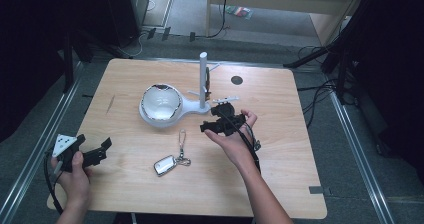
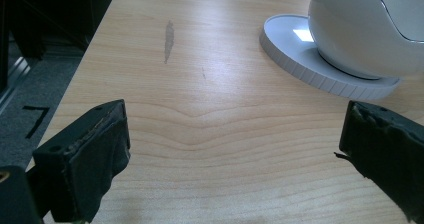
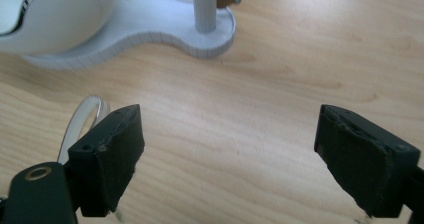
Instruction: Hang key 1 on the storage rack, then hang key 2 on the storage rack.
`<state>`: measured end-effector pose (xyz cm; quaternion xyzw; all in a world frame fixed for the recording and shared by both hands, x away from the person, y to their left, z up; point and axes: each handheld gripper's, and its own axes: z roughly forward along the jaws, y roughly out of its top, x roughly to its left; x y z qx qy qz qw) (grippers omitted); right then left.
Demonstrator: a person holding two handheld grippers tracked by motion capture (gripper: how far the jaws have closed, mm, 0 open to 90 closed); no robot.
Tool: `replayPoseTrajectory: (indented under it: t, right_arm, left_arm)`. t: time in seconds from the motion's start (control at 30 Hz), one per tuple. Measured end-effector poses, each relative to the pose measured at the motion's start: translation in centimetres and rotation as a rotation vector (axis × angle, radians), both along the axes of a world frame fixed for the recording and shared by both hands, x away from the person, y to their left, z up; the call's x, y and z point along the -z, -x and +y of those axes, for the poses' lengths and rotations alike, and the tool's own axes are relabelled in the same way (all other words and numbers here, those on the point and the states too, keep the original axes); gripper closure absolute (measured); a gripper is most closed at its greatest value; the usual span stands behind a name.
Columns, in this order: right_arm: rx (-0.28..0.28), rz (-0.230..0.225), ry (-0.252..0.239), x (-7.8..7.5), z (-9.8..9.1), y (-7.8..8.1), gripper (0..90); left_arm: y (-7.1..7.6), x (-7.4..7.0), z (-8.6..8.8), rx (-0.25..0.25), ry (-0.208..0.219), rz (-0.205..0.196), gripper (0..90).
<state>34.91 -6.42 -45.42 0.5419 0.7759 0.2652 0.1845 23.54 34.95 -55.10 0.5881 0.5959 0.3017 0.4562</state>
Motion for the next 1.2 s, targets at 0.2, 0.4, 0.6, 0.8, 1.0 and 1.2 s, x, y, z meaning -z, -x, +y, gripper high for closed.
replayPoseTrajectory:
  t: [0.2,0.4,0.6,0.8,1.0,1.2]
  right_arm:
    - [0.02,0.075,-0.048,0.1,-0.2,0.8,9.4]
    - [0.032,0.133,-0.092,0.1,-0.6,1.1,8.9]
    - [0.033,0.142,-0.096,0.4,-0.4,1.6,8.7]
    - [0.059,0.14,-0.069,1.0,0.2,1.9,6.8]
    - [0.045,0.169,-0.077,1.5,0.9,2.1,7.7]
    - [0.023,0.188,-0.084,1.9,2.2,2.4,8.7]
  left_arm:
    - [0.0,0.0,0.0,0.001,0.002,-0.002,0.1]
    - [0.0,0.0,0.0,0.0,0.0,0.001,0.1]
    - [0.0,0.0,0.0,-0.001,-0.001,0.004,0.1]
    - [0.0,0.0,0.0,0.001,0.001,0.001,0.1]
    - [-0.1,0.0,0.0,-0.002,0.001,0.004,0.1]
    - [-0.1,0.0,-0.1,-0.004,-0.002,0.008,0.1]
